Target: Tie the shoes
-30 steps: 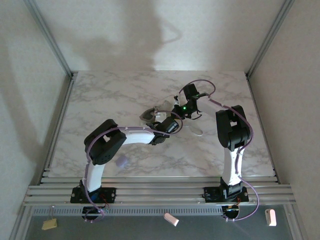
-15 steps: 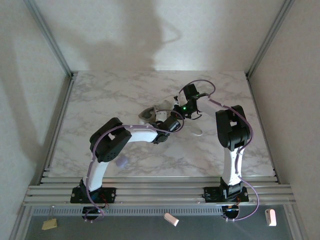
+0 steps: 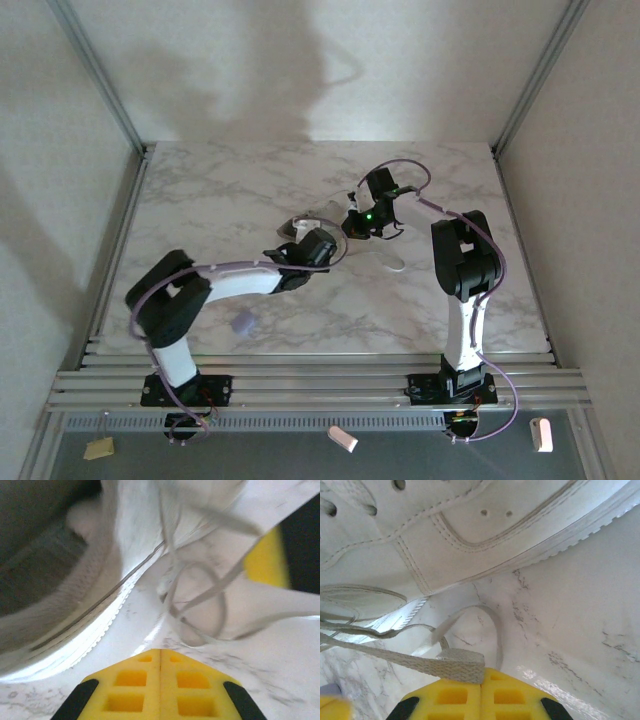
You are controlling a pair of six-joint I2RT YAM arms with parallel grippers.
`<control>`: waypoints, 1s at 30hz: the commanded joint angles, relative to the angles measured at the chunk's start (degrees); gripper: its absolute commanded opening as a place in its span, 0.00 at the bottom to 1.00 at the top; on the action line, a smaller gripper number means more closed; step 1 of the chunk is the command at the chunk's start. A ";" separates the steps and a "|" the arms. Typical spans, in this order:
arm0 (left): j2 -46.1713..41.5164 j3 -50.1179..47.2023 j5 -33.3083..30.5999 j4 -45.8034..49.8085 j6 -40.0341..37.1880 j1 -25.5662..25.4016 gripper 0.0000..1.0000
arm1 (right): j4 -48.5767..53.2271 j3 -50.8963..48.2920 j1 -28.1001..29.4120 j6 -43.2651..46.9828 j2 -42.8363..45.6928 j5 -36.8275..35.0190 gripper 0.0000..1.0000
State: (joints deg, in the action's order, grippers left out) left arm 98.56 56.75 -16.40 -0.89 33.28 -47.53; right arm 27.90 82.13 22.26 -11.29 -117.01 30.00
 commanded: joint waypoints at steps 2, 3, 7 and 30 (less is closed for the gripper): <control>-5.36 -4.85 5.04 -2.88 2.08 0.16 0.00 | 0.23 -0.41 -0.29 1.14 1.43 -0.65 0.00; -6.63 -6.13 5.85 -3.73 2.51 0.23 0.00 | 0.22 -0.48 -0.26 1.10 1.43 -0.81 0.00; -9.69 -9.11 8.38 -5.00 2.90 0.16 0.00 | 0.57 -0.36 -0.20 1.18 1.52 -1.00 0.00; 14.67 13.19 -10.57 11.28 -14.94 0.57 0.27 | 1.24 0.02 -0.41 1.35 -0.14 0.79 0.00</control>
State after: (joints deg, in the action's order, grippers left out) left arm 111.87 68.29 -22.48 6.31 21.15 -47.27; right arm 27.86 80.97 22.26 -11.14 -116.46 28.77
